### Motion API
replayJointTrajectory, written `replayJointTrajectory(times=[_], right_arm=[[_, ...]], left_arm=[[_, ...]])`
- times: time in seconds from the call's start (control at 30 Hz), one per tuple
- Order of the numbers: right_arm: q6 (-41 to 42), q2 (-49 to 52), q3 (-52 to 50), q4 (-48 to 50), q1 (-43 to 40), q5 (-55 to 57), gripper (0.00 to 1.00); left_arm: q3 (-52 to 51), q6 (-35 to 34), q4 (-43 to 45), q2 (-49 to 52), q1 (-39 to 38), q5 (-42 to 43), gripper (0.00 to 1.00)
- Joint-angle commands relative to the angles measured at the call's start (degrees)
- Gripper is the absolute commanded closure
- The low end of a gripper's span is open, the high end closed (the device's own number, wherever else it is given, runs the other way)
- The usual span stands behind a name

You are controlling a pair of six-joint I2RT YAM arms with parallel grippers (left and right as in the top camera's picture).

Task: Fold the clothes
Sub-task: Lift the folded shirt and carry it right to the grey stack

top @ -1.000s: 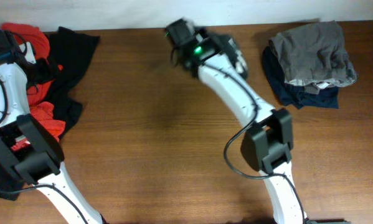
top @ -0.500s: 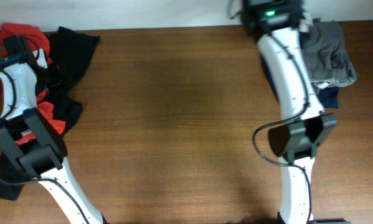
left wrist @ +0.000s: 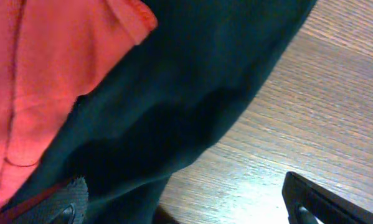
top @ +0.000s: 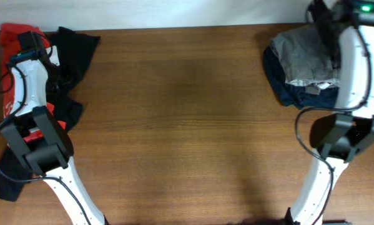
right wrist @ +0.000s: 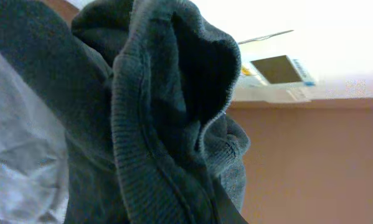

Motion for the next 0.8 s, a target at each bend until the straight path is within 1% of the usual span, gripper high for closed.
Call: replayJointTrajectory(times=[0.0, 0.07, 0.23, 0.3, 0.4, 0.5, 0.63, 0.77], right_arm=[[-6.34, -2.29, -0.11, 0.50, -2.75, -14.56, 0.96], [-7.82, -2.29, -0.13, 0.66, -3.76, -16.44, 0.96], [-8.00, -2.27, -0.17, 2.95, -4.33, -15.89, 0.96], [-7.98, -2.16, -0.17, 5.29, -4.59, -13.75, 0.96], [-7.28, -2.08, -0.24, 9.55, -5.03, -7.08, 0.96], [-3.04, -2.08, -0.26, 13.03, -6.34, -4.02, 0.96], [-0.15, -2.08, -0.26, 13.55, -8.96, -4.94, 0.96], [2.12, -2.05, -0.31, 10.86, -10.19, -10.49, 0.96]], left_arm=[[0.66, -0.61, -0.02, 0.81, -1.14, 0.66, 0.01], [0.66, -0.61, 0.00, 0.81, -1.51, 0.66, 0.01], [0.66, -0.59, 0.04, 0.81, -2.54, 0.66, 0.01], [0.66, -0.59, 0.02, 0.81, -2.84, 0.63, 0.01], [0.66, -0.59, -0.07, 0.81, -3.15, 0.66, 0.01], [0.66, -0.59, -0.07, 0.81, -3.23, 0.66, 0.01], [0.66, -0.59, -0.24, 0.81, -3.23, 0.66, 0.01], [0.66, -0.61, -0.20, 0.81, -3.52, 0.66, 0.01]])
